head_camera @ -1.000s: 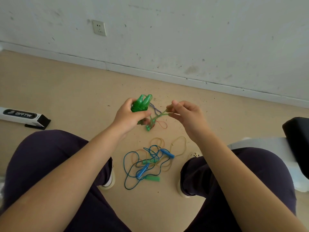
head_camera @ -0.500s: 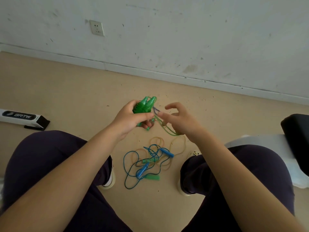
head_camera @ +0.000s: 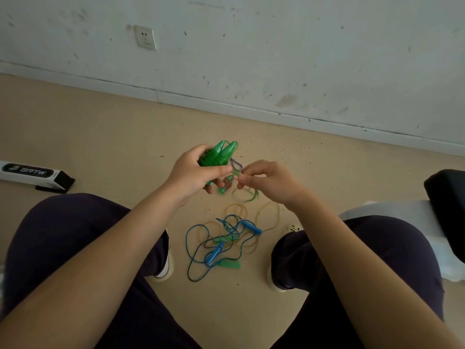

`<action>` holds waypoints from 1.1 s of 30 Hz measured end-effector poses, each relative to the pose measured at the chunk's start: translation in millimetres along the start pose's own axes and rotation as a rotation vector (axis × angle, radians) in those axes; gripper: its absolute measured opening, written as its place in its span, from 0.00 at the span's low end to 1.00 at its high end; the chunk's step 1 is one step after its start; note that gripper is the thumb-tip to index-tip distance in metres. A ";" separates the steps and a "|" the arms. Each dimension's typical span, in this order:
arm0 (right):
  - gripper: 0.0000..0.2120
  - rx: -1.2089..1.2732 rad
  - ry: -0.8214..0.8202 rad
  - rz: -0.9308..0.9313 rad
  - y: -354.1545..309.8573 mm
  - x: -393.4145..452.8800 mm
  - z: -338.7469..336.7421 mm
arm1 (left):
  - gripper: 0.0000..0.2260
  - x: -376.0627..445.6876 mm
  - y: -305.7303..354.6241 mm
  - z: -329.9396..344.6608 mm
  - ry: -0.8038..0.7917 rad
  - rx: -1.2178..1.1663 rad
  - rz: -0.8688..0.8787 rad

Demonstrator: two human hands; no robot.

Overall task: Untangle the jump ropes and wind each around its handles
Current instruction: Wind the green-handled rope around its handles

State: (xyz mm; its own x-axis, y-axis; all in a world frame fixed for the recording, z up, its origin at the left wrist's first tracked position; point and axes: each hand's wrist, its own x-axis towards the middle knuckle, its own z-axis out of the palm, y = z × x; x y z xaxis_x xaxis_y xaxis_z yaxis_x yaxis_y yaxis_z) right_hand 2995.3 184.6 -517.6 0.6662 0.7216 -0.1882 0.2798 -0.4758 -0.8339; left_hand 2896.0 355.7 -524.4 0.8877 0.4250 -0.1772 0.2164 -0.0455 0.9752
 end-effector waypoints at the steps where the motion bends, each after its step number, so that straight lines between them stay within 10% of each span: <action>1: 0.07 -0.027 0.024 -0.016 -0.2 0.1 -0.5 | 0.15 0.2 -0.3 -0.3 0.014 0.012 0.007; 33: 0.06 0.064 0.056 -0.157 -22.1 -10.9 4.4 | 0.11 7.5 0.0 -4.7 -0.057 -0.030 -0.111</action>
State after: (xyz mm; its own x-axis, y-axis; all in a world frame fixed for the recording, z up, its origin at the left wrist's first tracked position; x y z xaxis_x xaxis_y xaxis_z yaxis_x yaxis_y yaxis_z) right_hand 2978.8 189.5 -499.3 0.6560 0.7543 -0.0256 0.3396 -0.3253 -0.8825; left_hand 2900.7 363.1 -525.1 0.8810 0.3735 -0.2903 0.3026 0.0267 0.9527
